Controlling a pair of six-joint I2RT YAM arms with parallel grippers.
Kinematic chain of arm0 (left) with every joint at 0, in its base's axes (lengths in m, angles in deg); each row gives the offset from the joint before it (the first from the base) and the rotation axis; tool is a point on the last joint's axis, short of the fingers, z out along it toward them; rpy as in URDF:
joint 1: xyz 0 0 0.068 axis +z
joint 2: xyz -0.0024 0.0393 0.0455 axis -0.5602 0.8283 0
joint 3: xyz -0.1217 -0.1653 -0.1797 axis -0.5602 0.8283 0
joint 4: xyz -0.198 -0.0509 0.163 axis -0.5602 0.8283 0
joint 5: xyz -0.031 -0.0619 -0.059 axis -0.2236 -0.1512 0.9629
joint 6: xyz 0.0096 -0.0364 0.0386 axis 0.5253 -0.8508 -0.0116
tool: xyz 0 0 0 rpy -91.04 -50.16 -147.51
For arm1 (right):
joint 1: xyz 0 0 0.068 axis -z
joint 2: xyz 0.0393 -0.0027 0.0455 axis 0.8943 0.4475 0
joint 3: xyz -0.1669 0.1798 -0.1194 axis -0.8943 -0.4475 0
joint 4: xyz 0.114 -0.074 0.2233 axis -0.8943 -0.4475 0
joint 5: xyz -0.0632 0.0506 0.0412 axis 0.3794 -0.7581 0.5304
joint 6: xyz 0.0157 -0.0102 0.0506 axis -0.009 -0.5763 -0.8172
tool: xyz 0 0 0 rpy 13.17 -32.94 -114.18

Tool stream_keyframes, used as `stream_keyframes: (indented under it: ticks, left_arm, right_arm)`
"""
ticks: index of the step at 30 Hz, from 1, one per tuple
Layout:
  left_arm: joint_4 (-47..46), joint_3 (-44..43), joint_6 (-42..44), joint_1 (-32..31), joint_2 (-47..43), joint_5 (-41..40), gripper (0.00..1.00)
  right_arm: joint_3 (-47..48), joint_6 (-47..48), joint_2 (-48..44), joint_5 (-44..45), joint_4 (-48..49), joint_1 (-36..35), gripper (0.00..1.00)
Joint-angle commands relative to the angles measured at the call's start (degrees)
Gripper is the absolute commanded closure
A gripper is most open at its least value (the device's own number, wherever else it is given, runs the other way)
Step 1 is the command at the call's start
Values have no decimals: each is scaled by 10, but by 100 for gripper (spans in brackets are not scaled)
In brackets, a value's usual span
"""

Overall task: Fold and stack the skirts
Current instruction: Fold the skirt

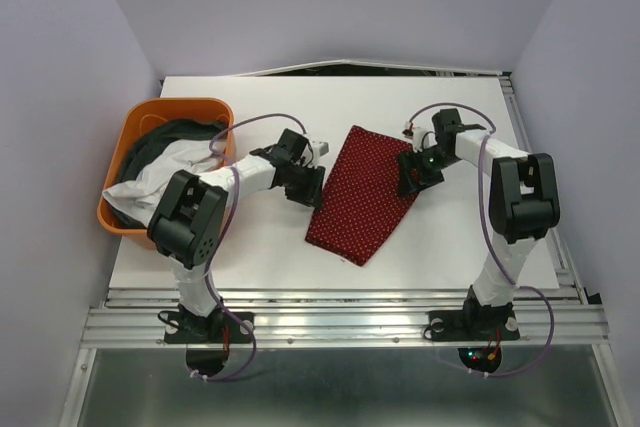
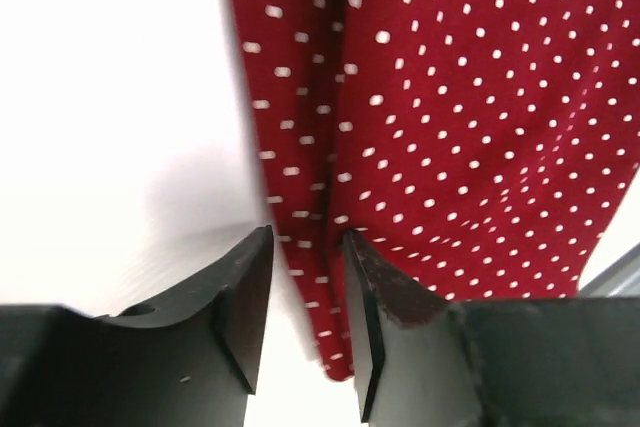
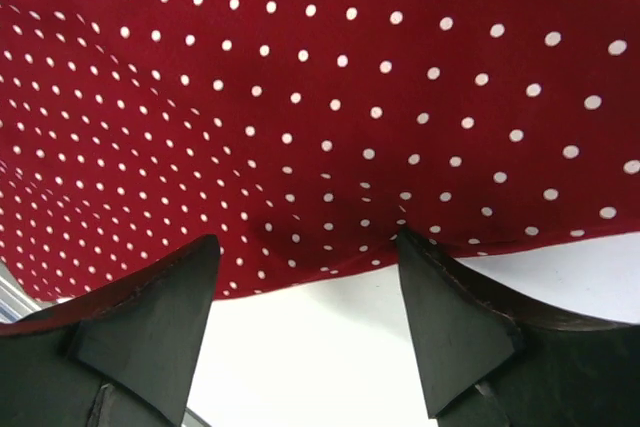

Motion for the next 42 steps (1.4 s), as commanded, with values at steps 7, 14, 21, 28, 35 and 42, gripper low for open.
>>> stream_keyframes:
  ticks: [7,14,21,28,35,42]
  left_arm:
    - [-19,44,388,-51,-255,-48,42]
    - [-83,211,615,-256,-361,-135,32]
    - [-193,230,576,-348,-247,-246,36]
    - [-246,219,573,-358,-146,-280,42]
    - [-265,218,581,-358,-93,-293,64]
    - [-248,203,589,-358,-77,-282,94]
  right_arm:
    - [84,23,103,77,58,0,26]
    - [97,11,64,38,17,0,22]
    - [84,-31,-24,11,2,0,19]
    - [98,-36,-40,-48,-28,-11,20]
    - [75,-26,-4,-67,-13,-29,23]
    - [66,-20,54,-57,4,-34,27]
